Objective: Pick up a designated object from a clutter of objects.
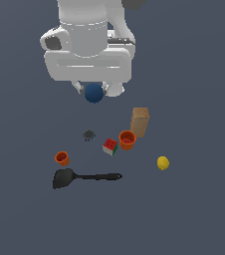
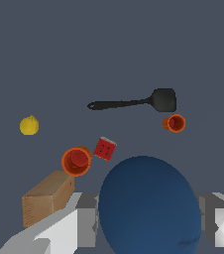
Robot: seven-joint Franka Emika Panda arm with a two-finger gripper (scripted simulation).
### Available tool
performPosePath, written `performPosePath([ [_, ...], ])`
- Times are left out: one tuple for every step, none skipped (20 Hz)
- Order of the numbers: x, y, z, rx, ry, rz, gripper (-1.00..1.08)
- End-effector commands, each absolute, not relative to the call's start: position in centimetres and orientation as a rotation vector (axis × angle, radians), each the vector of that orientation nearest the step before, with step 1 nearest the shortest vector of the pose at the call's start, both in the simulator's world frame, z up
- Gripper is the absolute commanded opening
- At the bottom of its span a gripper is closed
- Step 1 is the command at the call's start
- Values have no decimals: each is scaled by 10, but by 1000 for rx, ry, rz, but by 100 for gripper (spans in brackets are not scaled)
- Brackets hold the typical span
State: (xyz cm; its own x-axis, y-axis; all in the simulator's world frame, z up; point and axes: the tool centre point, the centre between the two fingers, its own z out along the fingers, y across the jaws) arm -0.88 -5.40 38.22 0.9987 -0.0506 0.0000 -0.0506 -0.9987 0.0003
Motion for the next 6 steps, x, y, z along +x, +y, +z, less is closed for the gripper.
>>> performPosePath([
  [-6, -52, 389, 3141, -81, 0, -100],
  [-5, -52, 390, 3141, -81, 0, -100],
  [-4, -51, 391, 3141, -81, 0, -100],
  [-4, -51, 392, 3141, -81, 0, -100],
  [-3, -51, 392, 3141, -81, 0, -100],
  [-3, -51, 392, 3141, -81, 0, -100],
])
